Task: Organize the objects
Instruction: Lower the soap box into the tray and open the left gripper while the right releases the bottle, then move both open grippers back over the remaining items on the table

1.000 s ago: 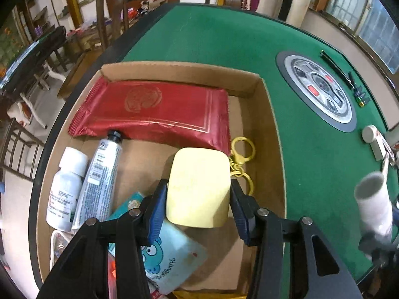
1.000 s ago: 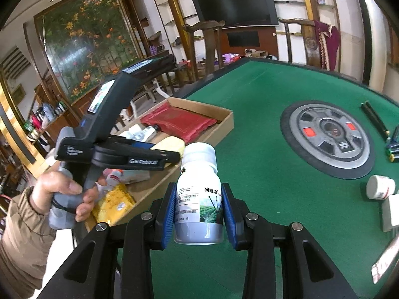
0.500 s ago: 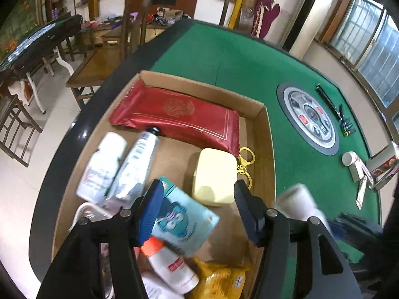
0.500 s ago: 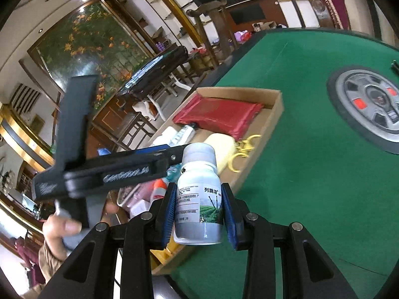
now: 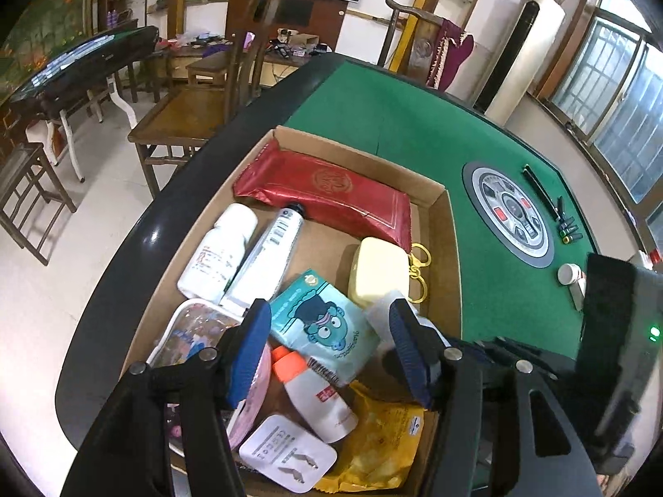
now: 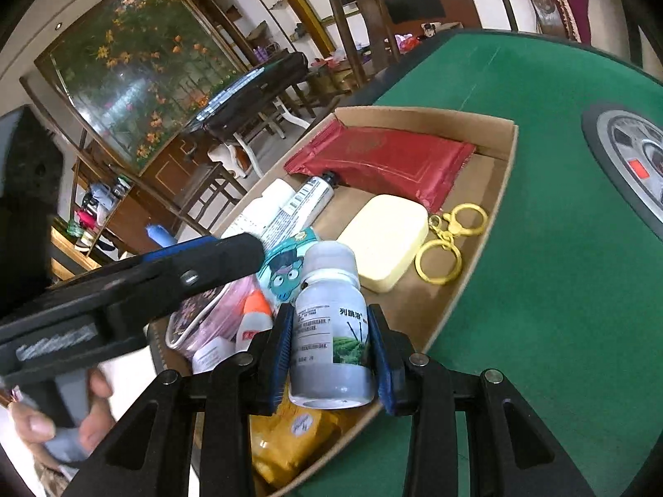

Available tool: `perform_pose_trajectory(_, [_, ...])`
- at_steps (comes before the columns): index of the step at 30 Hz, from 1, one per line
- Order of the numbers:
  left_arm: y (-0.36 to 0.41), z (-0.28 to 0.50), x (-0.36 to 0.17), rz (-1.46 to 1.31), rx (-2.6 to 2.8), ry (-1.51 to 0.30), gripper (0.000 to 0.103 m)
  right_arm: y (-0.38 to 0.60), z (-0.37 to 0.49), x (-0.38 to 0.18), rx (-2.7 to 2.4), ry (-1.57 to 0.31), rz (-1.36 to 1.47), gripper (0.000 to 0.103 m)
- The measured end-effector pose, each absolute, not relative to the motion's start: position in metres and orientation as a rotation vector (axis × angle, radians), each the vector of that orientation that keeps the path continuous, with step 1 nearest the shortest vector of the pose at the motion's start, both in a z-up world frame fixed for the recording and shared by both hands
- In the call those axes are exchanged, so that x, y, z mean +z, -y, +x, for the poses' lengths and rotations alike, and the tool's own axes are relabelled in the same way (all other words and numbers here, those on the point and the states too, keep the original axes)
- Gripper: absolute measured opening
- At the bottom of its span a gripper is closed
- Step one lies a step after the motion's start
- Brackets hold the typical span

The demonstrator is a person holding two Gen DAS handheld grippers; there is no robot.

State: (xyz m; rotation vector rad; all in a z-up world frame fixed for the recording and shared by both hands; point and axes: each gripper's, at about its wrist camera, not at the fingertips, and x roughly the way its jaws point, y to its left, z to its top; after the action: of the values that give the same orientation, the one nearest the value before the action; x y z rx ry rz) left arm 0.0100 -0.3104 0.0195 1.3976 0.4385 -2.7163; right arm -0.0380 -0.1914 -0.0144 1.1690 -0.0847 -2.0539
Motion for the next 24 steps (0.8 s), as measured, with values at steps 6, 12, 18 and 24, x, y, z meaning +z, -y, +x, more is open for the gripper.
perform_pose_trajectory(6, [0.313,0.014,0.018,1.391,-2.710,-0.466,0.059,0.192,-0.038,-0.016,-1.981,0.123,1.166,0.037])
perform_pose_trajectory(12, [0.312,0.015,0.018,1.395,-2.711,-0.466,0.059,0.178,-0.028,-0.010,-2.021,0.135,1.179,0.042])
perform_pose_trajectory(18, [0.308,0.010,0.013,1.429,-2.710,-0.462,0.059,0.139,-0.030,0.009,-2.077,0.274,1.117,0.065])
perform_pose_trajectory(24, [0.295,-0.004,-0.010,1.545,-2.679,-0.493,0.059,0.108,-0.035,0.014,-2.127,0.333,1.114,0.065])
